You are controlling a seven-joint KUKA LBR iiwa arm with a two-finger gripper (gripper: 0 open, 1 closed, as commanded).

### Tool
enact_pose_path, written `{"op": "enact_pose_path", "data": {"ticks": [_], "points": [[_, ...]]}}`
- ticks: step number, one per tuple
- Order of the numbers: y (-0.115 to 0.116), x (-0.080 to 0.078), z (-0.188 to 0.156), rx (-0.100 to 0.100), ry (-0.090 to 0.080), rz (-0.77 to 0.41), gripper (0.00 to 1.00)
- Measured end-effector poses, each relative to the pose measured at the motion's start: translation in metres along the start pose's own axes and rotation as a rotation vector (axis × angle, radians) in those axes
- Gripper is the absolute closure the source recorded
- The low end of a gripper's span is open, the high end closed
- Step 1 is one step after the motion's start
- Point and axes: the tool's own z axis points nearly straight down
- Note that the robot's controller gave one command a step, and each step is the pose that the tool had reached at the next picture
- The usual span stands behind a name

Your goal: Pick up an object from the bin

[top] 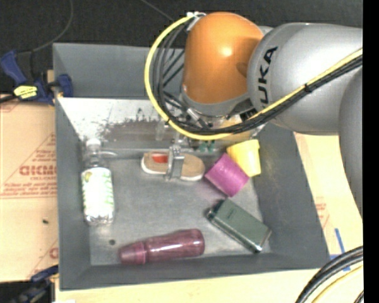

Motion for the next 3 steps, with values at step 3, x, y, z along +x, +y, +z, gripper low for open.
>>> {"op": "enact_pose_path", "data": {"ticks": [3], "points": [[-0.053, 0.007, 0.116, -0.003, -0.011, 0.115, 0.0]]}}
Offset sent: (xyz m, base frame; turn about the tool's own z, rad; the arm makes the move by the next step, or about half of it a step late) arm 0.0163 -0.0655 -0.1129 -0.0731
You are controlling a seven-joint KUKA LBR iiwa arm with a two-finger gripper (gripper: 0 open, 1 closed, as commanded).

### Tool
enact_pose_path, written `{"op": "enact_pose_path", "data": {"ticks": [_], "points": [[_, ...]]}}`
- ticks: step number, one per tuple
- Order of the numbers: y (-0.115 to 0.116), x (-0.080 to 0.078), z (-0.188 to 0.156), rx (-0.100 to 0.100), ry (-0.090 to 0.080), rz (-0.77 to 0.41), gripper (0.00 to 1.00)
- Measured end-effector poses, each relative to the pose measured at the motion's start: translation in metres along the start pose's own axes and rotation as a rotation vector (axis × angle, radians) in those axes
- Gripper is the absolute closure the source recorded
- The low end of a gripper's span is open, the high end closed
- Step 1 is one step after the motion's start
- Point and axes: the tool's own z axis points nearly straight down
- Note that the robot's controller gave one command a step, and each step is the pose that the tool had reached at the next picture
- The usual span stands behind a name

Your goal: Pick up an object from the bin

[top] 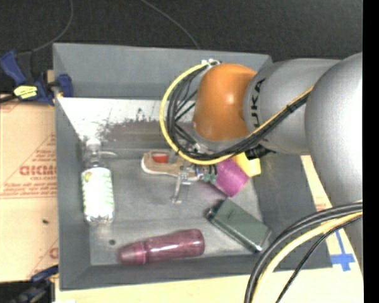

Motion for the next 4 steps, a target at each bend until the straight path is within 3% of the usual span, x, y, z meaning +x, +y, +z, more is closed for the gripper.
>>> {"op": "enact_pose_path", "data": {"ticks": [1, 3, 4], "points": [[-0.011, -0.015, 0.044, -0.002, -0.02, -0.212, 1.0], [-0.013, -0.018, 0.044, -0.004, -0.023, -0.225, 1.0], [-0.012, -0.031, 0.01, -0.004, -0.025, -0.209, 1.0]]}}
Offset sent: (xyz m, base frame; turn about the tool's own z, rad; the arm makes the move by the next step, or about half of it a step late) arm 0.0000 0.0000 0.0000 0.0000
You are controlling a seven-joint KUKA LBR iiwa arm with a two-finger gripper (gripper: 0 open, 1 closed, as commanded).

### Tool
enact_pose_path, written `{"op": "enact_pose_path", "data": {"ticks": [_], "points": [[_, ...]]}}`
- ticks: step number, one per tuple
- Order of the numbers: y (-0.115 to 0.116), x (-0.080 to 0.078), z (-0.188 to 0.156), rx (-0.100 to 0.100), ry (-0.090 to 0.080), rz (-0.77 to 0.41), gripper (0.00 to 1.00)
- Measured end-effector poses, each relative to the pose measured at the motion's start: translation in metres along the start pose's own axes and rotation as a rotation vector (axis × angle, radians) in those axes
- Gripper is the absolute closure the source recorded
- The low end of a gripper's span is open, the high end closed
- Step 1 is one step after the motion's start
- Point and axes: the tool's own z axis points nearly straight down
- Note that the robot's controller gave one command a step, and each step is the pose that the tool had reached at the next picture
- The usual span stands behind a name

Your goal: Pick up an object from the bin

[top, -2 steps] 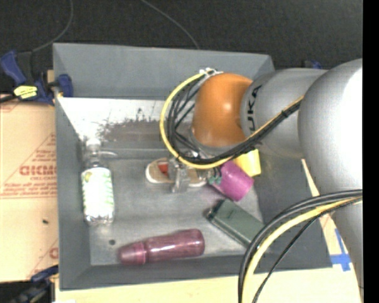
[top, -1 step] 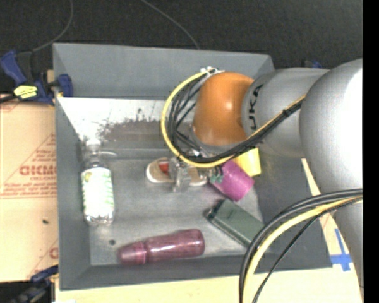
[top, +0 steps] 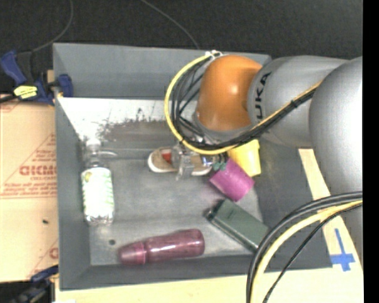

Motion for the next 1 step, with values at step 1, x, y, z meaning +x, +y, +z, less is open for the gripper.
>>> {"op": "enact_pose_path", "data": {"ticks": [1], "points": [[-0.0101, 0.0068, -0.0436, 0.0, 0.0, 0.007, 1.0]]}}
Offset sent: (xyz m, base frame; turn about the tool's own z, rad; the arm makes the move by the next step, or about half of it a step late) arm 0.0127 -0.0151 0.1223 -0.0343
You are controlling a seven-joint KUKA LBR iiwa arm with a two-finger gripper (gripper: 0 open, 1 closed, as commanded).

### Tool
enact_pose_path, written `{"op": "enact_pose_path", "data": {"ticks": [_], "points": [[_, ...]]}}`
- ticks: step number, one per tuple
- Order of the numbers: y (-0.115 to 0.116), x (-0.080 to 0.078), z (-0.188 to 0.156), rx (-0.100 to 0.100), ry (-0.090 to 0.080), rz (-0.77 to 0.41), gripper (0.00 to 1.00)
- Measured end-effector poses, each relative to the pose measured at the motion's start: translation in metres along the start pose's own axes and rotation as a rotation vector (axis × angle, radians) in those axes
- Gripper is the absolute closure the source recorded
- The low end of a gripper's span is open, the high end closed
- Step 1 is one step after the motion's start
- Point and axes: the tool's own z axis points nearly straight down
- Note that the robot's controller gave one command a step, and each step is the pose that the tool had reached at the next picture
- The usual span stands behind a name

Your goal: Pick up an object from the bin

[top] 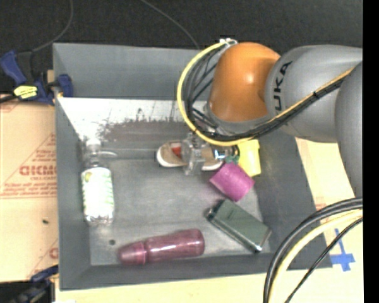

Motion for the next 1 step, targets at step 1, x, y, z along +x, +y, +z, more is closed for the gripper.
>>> {"op": "enact_pose_path", "data": {"ticks": [1], "points": [[-0.0054, -0.0175, -0.065, 0.001, 0.001, -0.032, 1.0]]}}
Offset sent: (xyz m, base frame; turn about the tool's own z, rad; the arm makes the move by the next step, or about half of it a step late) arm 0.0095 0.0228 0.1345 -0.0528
